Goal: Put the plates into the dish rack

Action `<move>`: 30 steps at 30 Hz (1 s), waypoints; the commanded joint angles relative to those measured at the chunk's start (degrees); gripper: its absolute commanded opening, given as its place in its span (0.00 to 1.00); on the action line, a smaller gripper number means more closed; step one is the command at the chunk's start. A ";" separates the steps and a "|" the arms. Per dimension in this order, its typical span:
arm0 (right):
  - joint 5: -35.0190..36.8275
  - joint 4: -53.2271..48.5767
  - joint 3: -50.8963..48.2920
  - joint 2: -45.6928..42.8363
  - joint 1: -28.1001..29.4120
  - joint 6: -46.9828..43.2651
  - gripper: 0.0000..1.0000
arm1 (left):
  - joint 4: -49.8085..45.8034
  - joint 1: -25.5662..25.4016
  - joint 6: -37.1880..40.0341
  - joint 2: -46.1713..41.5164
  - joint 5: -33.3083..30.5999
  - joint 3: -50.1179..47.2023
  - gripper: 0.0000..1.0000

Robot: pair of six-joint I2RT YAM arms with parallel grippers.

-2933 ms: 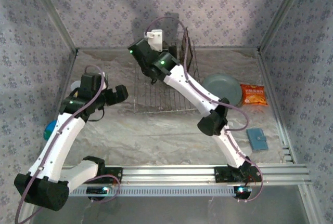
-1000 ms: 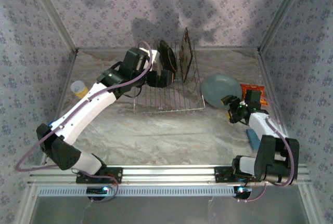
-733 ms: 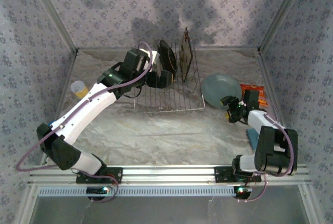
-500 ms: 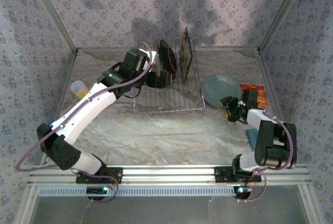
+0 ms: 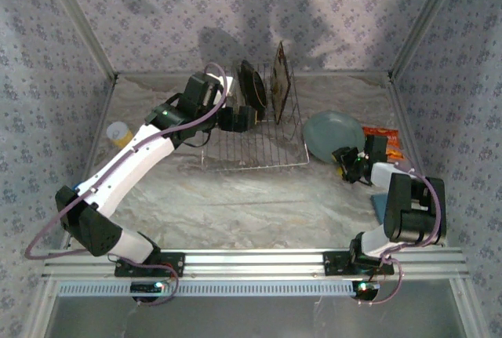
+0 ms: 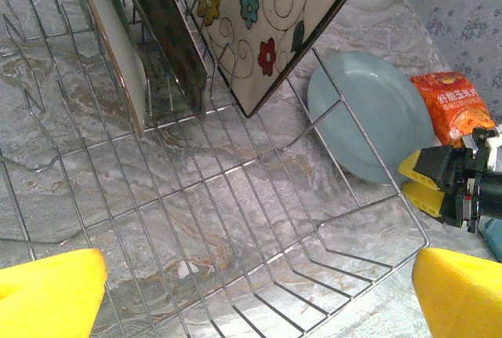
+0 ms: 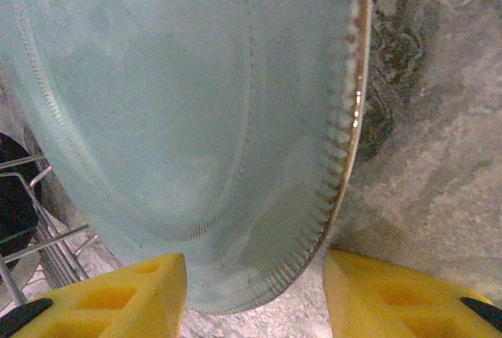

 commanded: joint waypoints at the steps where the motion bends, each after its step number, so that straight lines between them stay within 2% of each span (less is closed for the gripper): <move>1: 1.00 1.38 1.72 0.83 -0.28 -0.58 0.50 | -0.40 0.50 0.55 0.03 -0.31 -0.37 0.99; 23: 1.00 4.70 4.97 5.31 -0.56 -0.26 0.39 | -0.77 0.93 0.73 0.01 -0.24 -0.46 0.99; 27: 0.98 5.13 5.28 5.93 -0.57 -0.14 0.35 | -0.91 1.08 0.73 0.04 -0.30 -0.41 0.99; 30: 0.68 5.81 5.20 6.36 -0.41 0.13 0.28 | -0.97 1.09 0.73 -0.03 -0.30 -0.54 0.99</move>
